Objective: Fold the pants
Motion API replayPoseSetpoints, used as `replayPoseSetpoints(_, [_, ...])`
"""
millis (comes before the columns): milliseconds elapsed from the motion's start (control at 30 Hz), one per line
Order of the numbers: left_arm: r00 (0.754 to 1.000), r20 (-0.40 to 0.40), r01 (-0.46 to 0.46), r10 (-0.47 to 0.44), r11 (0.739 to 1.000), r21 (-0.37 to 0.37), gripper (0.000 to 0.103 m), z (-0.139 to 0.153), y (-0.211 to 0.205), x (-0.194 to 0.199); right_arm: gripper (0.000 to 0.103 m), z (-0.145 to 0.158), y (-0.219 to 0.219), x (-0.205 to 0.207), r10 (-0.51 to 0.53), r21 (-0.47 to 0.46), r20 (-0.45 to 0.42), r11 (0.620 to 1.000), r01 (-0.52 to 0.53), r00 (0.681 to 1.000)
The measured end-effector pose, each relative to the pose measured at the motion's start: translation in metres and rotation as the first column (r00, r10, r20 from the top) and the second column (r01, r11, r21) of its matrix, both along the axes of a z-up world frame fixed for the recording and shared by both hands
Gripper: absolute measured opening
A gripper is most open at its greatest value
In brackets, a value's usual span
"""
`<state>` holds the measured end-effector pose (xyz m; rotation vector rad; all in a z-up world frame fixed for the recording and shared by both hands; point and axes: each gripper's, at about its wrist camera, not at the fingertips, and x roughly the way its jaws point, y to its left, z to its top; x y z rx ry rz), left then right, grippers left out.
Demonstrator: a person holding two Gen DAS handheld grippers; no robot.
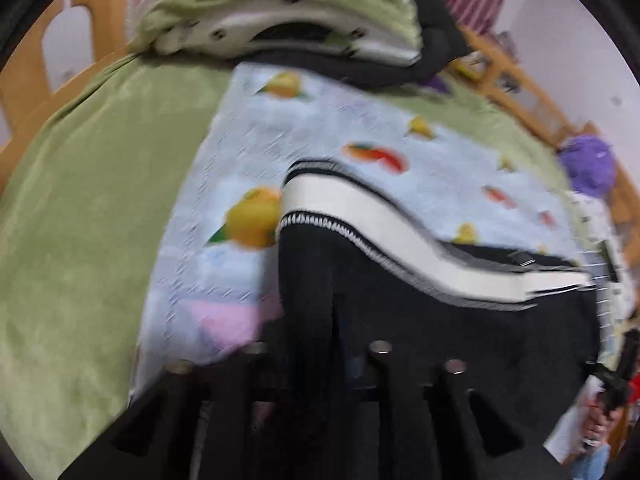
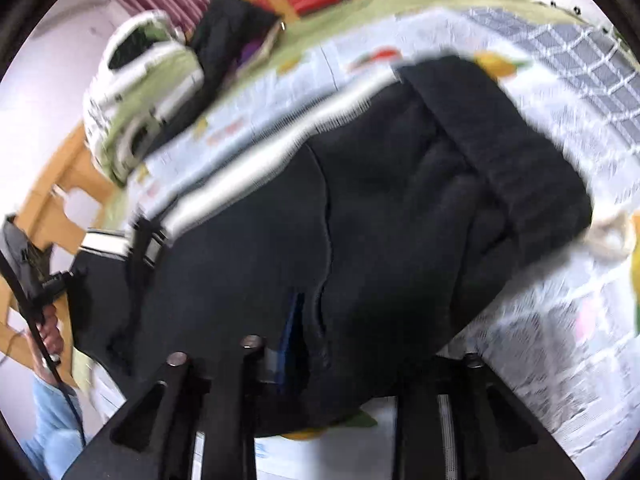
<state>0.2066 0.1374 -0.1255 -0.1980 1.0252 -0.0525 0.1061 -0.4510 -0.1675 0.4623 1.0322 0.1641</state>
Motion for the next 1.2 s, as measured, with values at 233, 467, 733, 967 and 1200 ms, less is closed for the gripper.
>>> replayPoseSetpoints(233, [0.998,-0.037,-0.055,0.052,0.995,-0.085,0.046,-0.009,0.022,-0.043,0.059,0.022,-0.044,-0.027,-0.126,0.038,0.094,0.992,0.123,0.988])
replayPoseSetpoints(467, [0.995,-0.028,-0.099,0.097,0.989,-0.112,0.057,-0.018,0.031,-0.084,0.033,-0.004,-0.055,0.022,-0.261,0.110,0.064,0.961,0.253,0.963])
replayPoseSetpoints(733, [0.994,-0.058,-0.098,0.090,0.985,-0.144,0.057,-0.029,0.030,-0.110,0.042,-0.005,-0.051,0.027,-0.200,0.053,0.018,0.979,0.199,0.980])
replayPoseSetpoints(967, [0.999,-0.039,-0.040,0.037,0.998,-0.058,0.066,-0.042,0.007,-0.123,0.041,0.043,-0.026,-0.024,-0.146,-0.177,0.048,0.972,0.152,0.988])
replayPoseSetpoints(1200, [0.998,-0.036,-0.064,0.059,0.985,-0.158,0.066,-0.028,0.027,-0.128,0.046,0.094,0.075,0.012,0.083,-0.164,0.113,0.984,-0.064,0.990])
